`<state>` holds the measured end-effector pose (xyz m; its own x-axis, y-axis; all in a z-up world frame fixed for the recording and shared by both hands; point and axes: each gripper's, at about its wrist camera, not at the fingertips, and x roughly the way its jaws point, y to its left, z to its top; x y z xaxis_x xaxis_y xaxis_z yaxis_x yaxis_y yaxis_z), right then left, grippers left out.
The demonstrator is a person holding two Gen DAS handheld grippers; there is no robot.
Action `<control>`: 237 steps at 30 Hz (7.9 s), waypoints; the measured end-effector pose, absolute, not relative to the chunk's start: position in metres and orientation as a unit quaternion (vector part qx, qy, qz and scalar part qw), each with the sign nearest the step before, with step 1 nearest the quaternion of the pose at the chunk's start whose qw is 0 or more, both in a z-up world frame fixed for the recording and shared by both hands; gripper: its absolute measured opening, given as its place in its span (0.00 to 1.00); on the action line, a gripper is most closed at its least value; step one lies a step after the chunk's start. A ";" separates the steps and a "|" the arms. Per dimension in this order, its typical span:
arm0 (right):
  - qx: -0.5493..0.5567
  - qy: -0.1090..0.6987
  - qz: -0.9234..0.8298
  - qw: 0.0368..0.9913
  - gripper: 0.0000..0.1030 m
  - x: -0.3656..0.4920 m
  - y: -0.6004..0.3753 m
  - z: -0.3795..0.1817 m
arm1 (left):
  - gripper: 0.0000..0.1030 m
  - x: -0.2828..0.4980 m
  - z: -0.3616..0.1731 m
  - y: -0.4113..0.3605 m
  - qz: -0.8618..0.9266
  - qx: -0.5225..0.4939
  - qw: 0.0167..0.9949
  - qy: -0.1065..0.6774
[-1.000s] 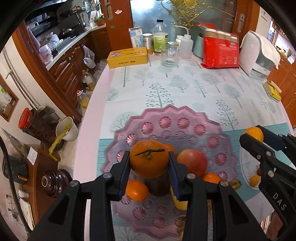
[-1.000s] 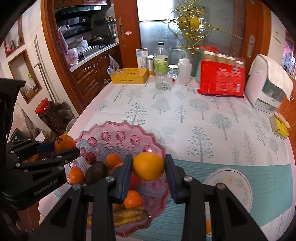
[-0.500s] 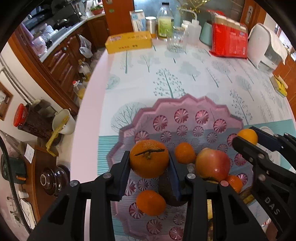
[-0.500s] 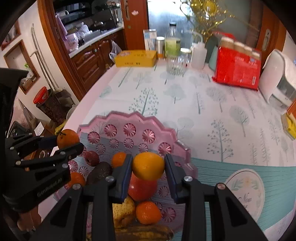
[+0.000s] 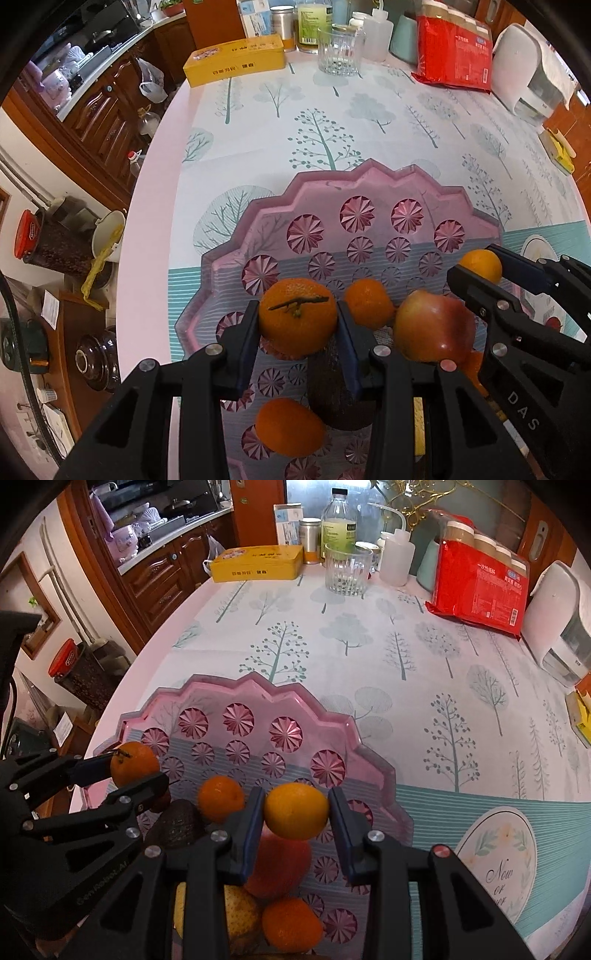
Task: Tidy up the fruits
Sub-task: 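Open both grippers to release the orange and tangerine in the bowl, then withdraw both grippers from the bowl toward the white plate, then grasp a small orange with the left gripper while the right gripper grasps the red apple, then carry the small orange into the pink bowl while the right gripper carries the red apple there, then open both grippers to release the orange and apple in the bowl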
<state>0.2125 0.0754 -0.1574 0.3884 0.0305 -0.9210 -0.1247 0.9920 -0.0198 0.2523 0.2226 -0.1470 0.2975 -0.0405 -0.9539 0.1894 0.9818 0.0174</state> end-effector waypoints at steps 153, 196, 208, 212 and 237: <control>-0.028 0.589 0.126 0.798 0.37 0.087 -0.175 -0.208 | 0.28 0.093 -0.180 -0.021 -0.141 -0.011 0.793 0.592; -0.040 0.470 0.159 0.867 0.31 0.087 -0.029 -0.081 | 0.28 0.106 -0.046 0.116 -0.154 -0.001 0.840 0.519; -0.020 0.488 0.146 0.860 0.31 0.124 0.010 -0.096 | 0.28 0.156 -0.054 0.170 -0.119 0.007 0.850 0.514; -0.017 0.492 0.140 0.859 0.31 0.133 0.021 -0.101 | 0.28 0.173 -0.061 0.184 -0.109 0.005 0.849 0.517; 0.008 0.530 0.099 0.842 0.41 0.161 0.046 -0.139 | 0.53 0.202 -0.107 0.208 -0.081 0.035 0.830 0.550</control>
<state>0.1611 0.0462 -0.1391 0.4189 0.1756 -0.8909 -0.1583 0.9802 0.1187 0.2022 0.2080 -0.1066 0.3814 -0.0960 -0.9194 0.1731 0.9844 -0.0310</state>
